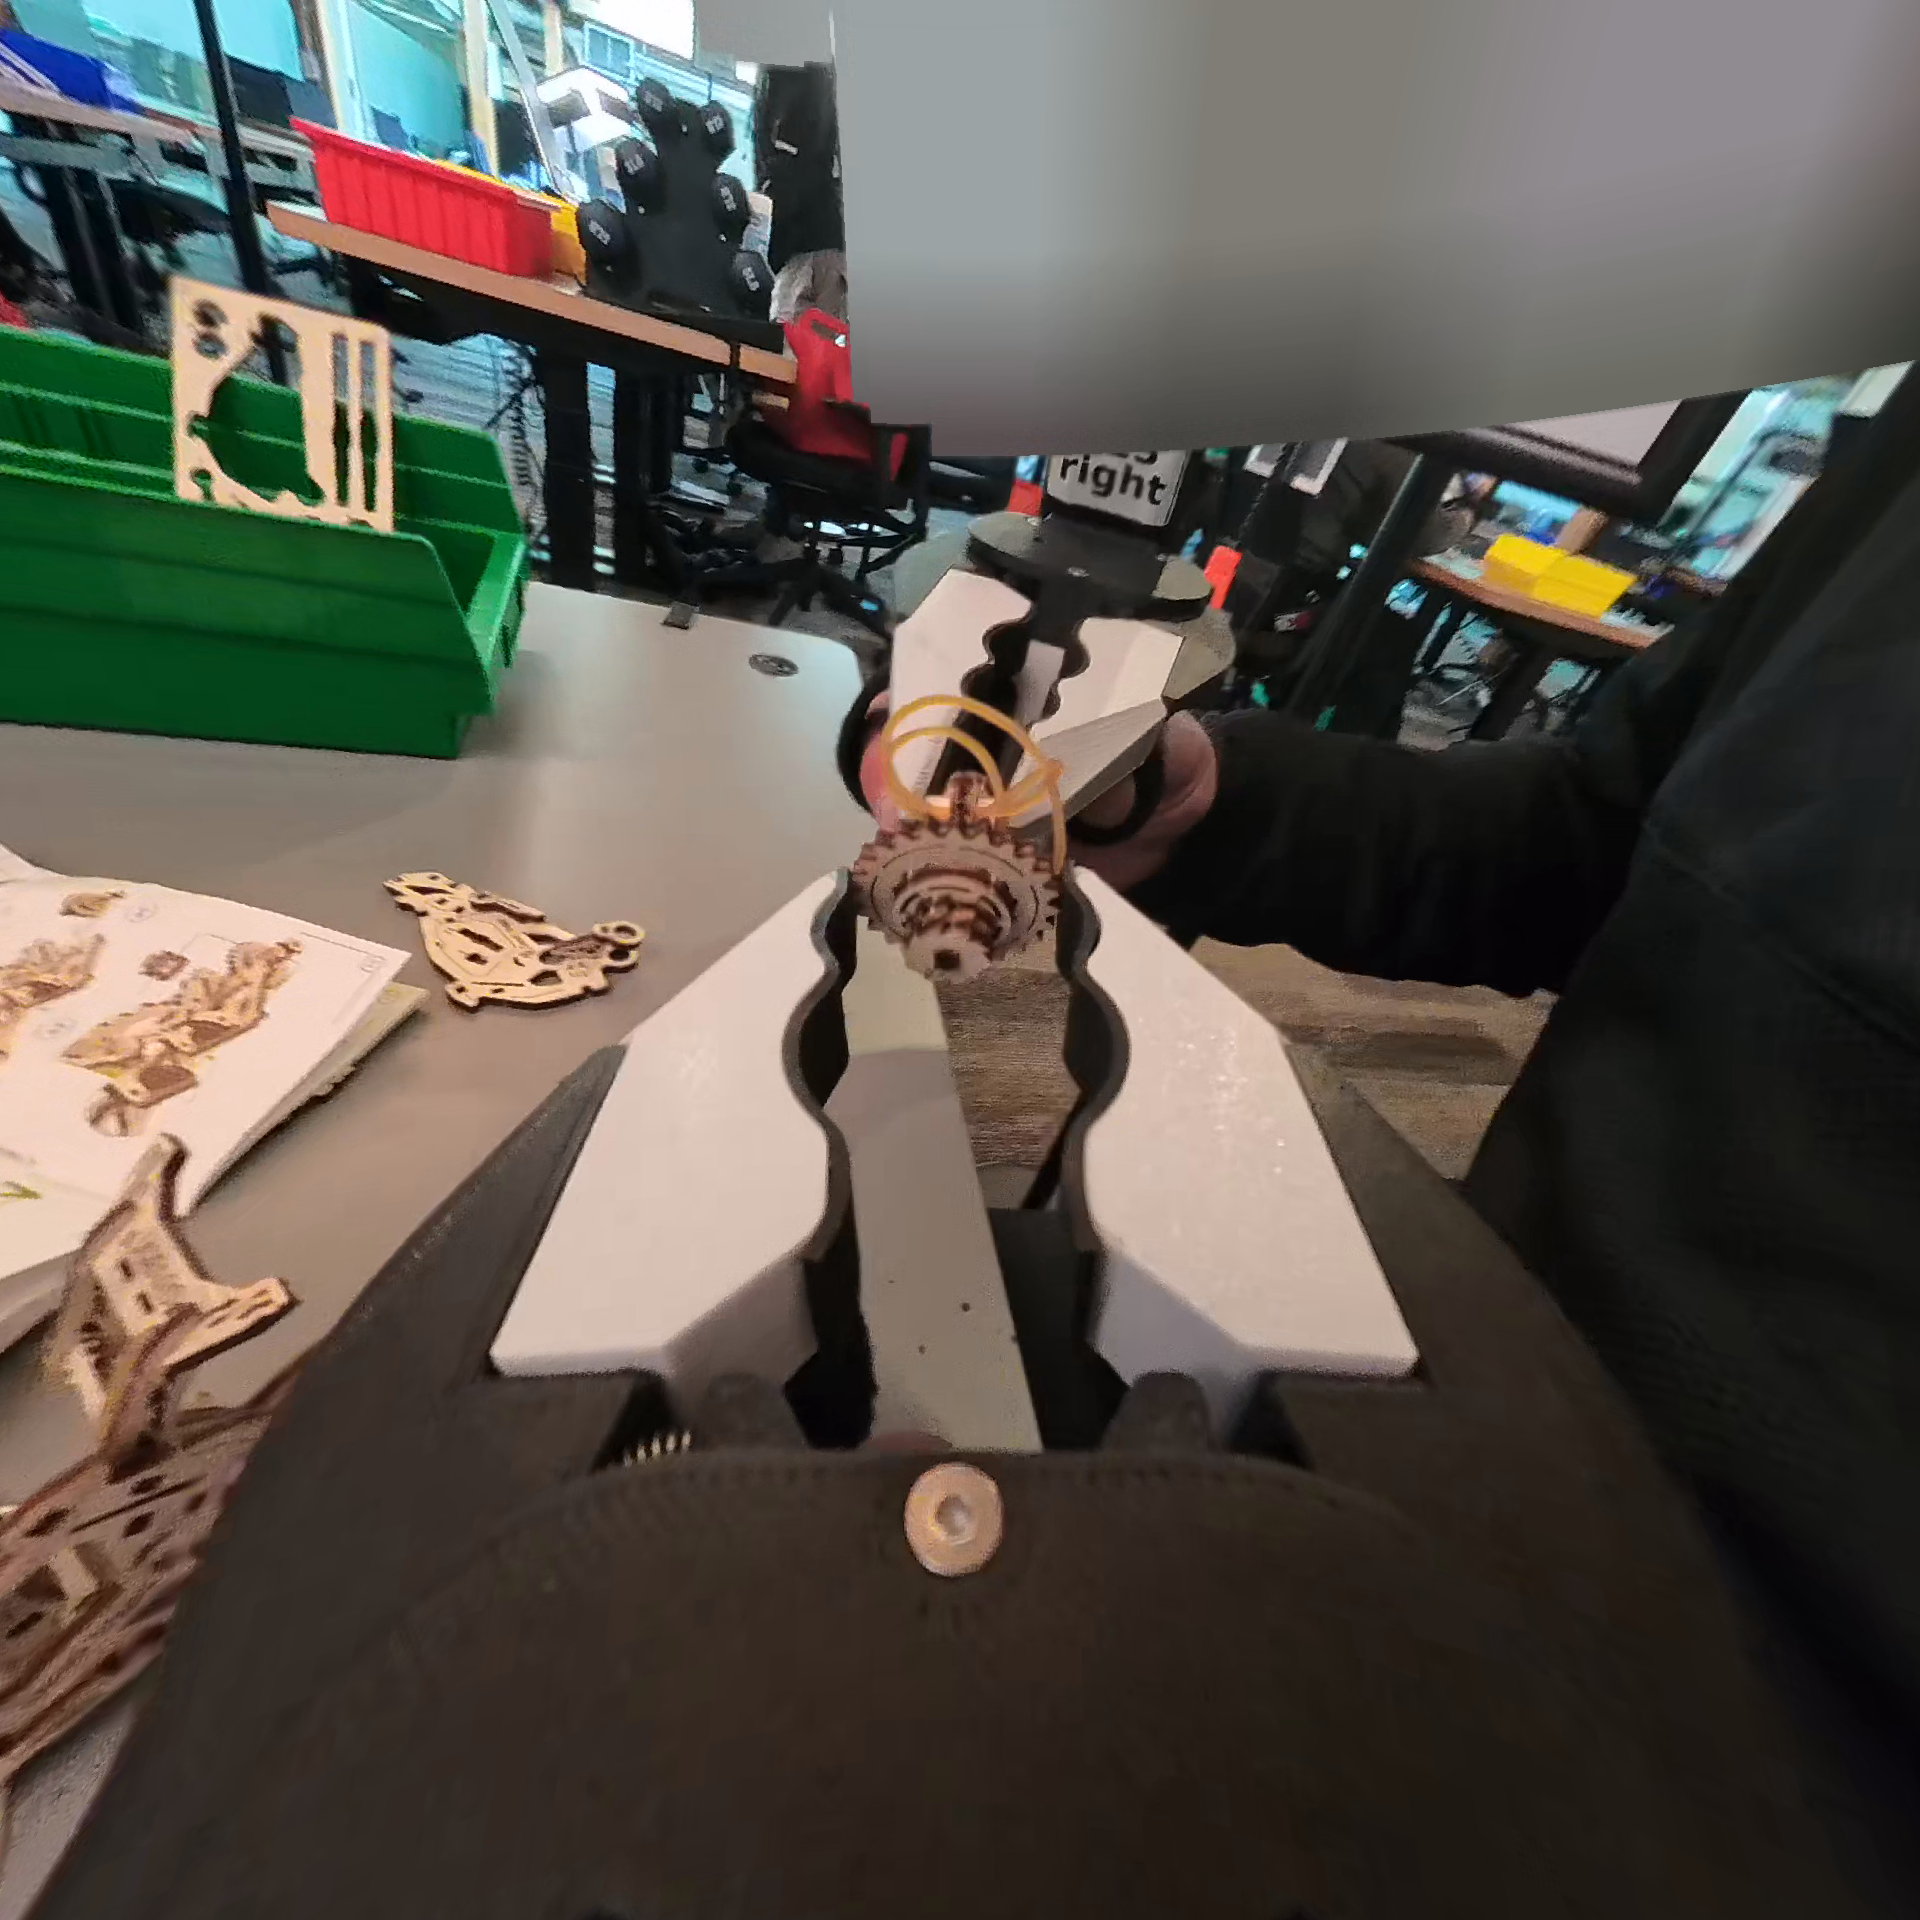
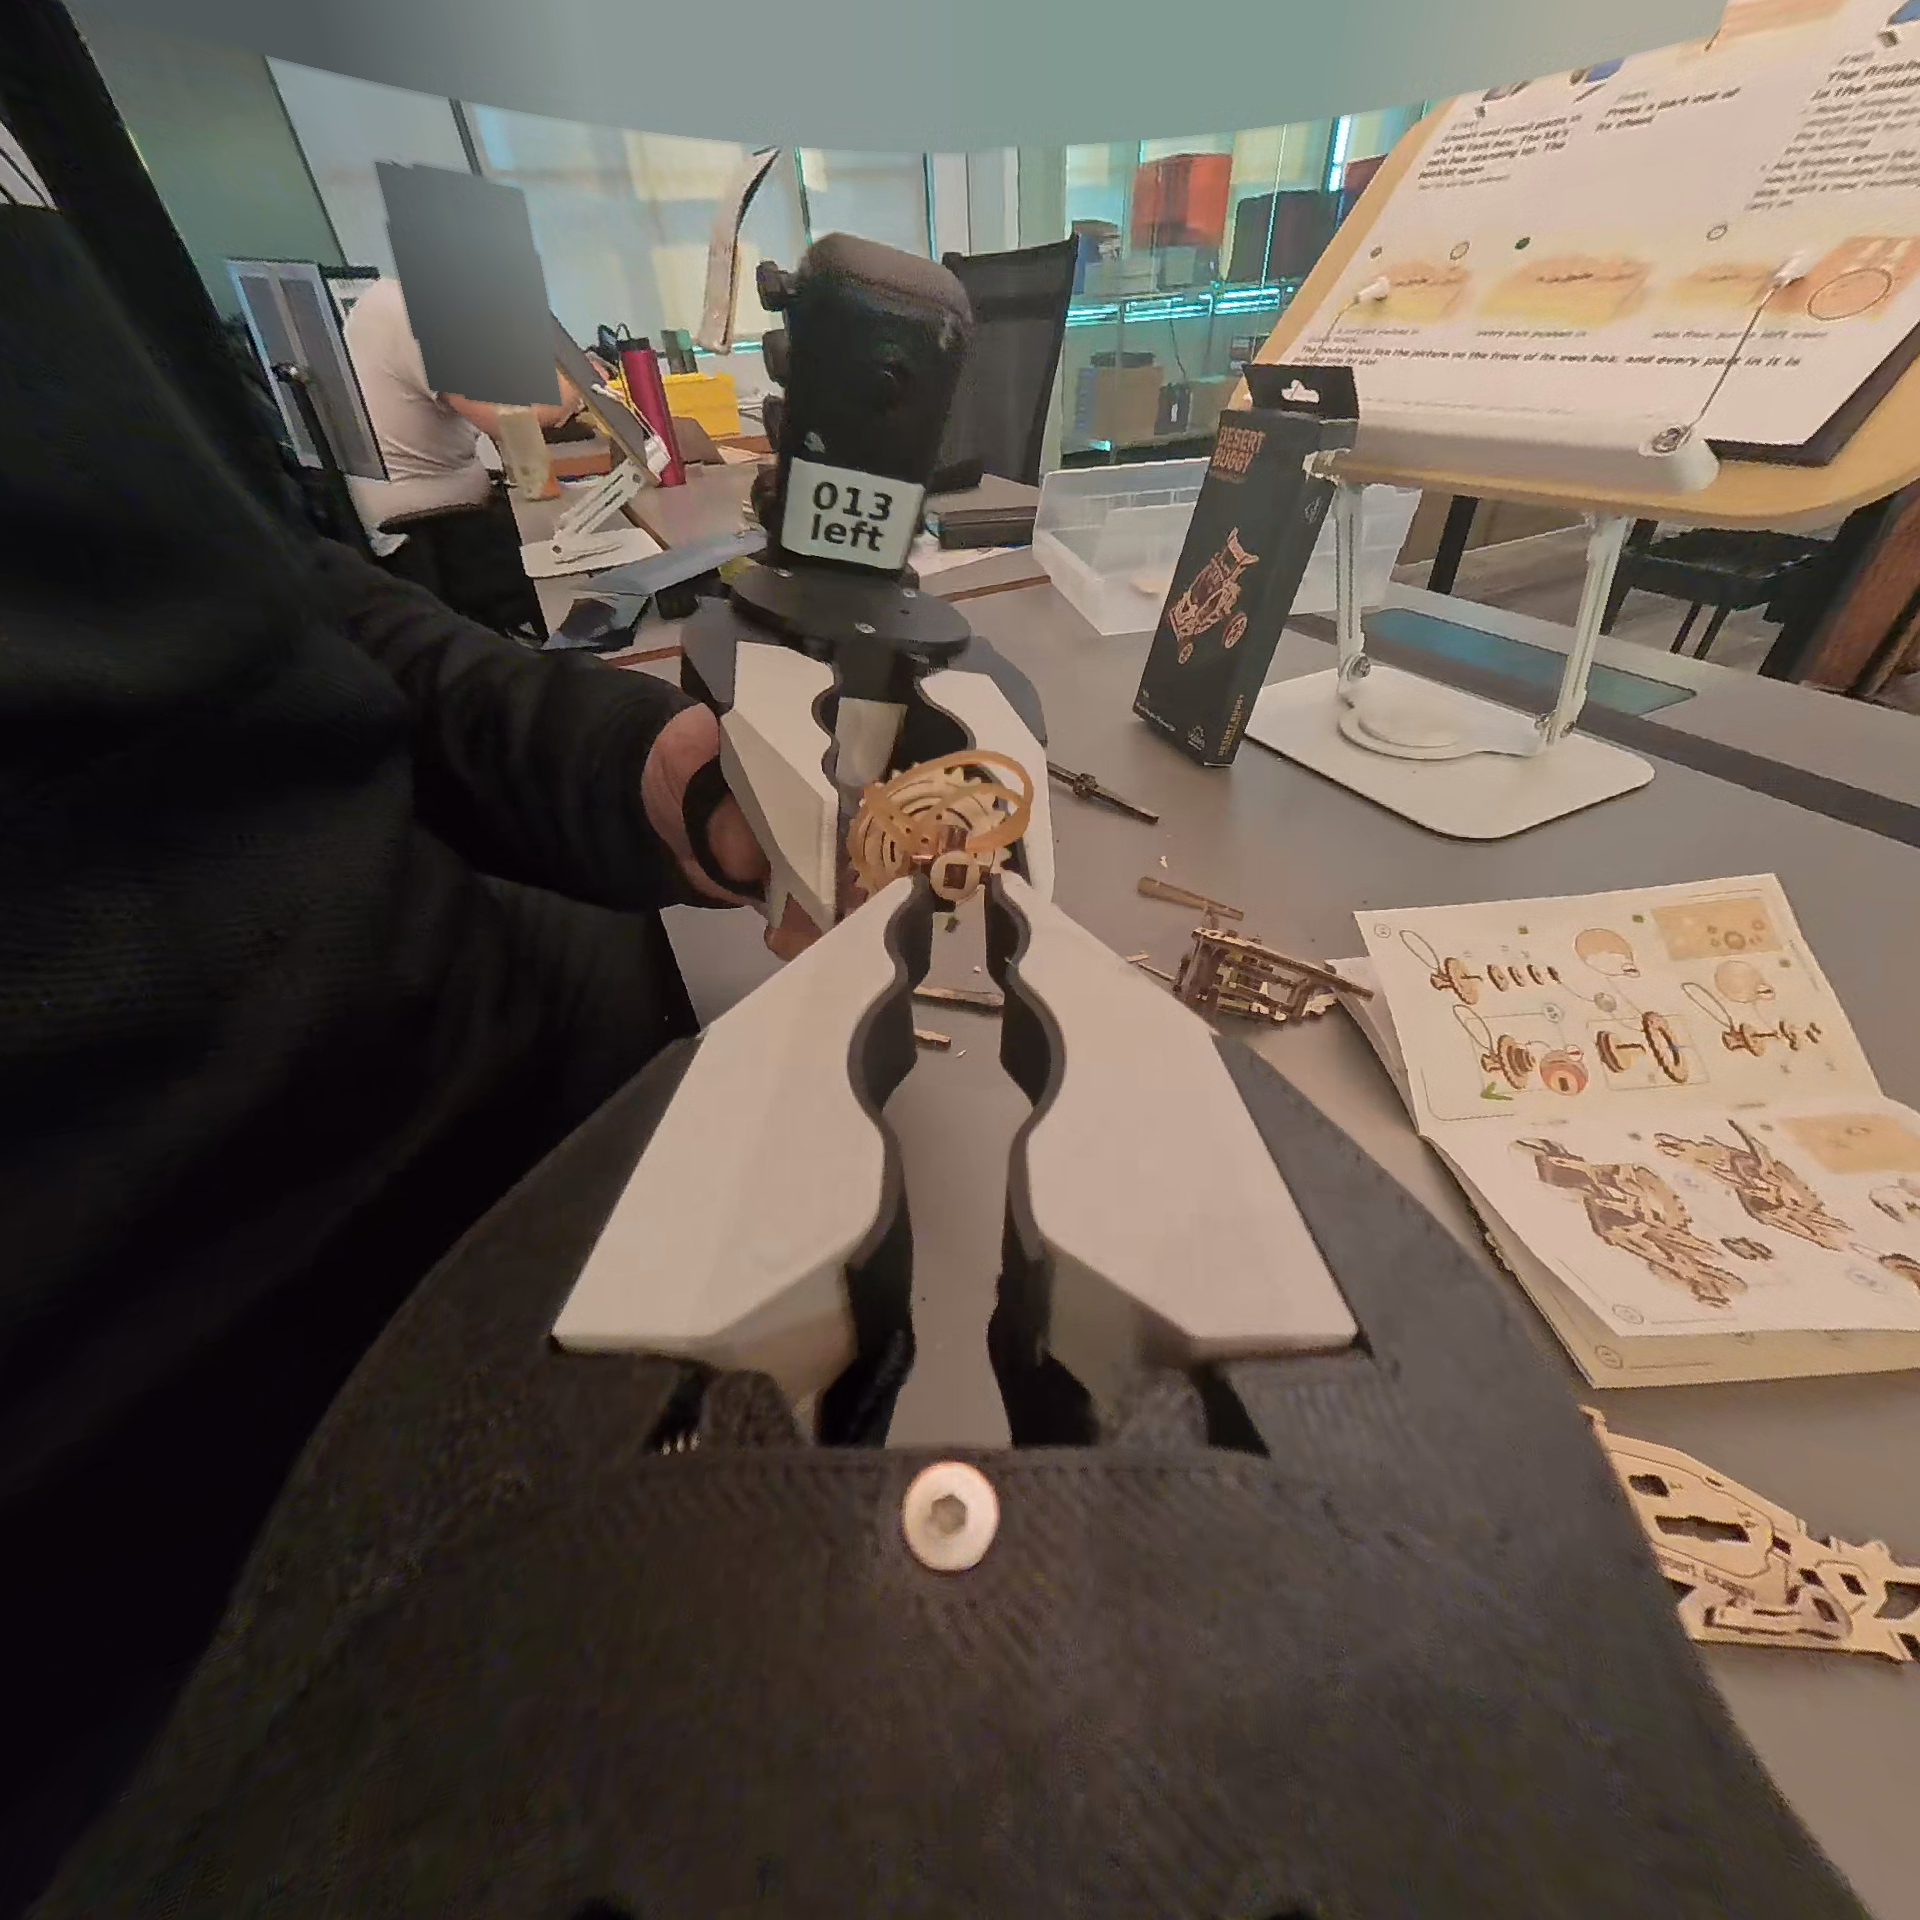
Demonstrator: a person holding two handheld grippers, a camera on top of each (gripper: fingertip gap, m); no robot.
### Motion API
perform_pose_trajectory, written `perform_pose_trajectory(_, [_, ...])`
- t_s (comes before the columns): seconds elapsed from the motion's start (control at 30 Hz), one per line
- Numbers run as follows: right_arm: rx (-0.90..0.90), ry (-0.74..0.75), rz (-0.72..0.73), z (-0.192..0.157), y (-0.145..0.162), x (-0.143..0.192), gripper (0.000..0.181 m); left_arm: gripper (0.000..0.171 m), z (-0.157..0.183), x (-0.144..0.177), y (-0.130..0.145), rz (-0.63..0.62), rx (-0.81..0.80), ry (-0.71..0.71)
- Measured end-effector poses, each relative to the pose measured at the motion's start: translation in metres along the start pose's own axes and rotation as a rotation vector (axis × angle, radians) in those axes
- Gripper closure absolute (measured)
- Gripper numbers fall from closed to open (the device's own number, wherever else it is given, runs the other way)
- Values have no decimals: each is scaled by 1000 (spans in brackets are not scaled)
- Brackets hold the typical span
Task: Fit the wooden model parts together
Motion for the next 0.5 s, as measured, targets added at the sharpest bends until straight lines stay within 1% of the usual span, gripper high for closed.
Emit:
perform_pose_trajectory(0.13, [0,-5,5,-1,-2,0,172,136,4,1,-5,-21,-122,-49])
perform_pose_trajectory(0.27, [1,-12,9,-3,-7,0,163,135,7,0,-9,-26,-194,-69])
perform_pose_trajectory(0.37, [16,-4,11,-4,-10,0,168,135,9,-1,-12,-42,-244,-74])
perform_pose_trajectory(0.5, [40,-1,-12,-6,-15,1,169,136,11,-1,-16,-37,-267,-72])
Point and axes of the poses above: each gripper's, where its closed fingertips meet, x back along the fingers, y out of its underside, z = x × y across the jaws, the point moved 10 cm from there along x, back along the fingers, and after that the axes turned 6 degrees about -y, right-handed, at the moved point
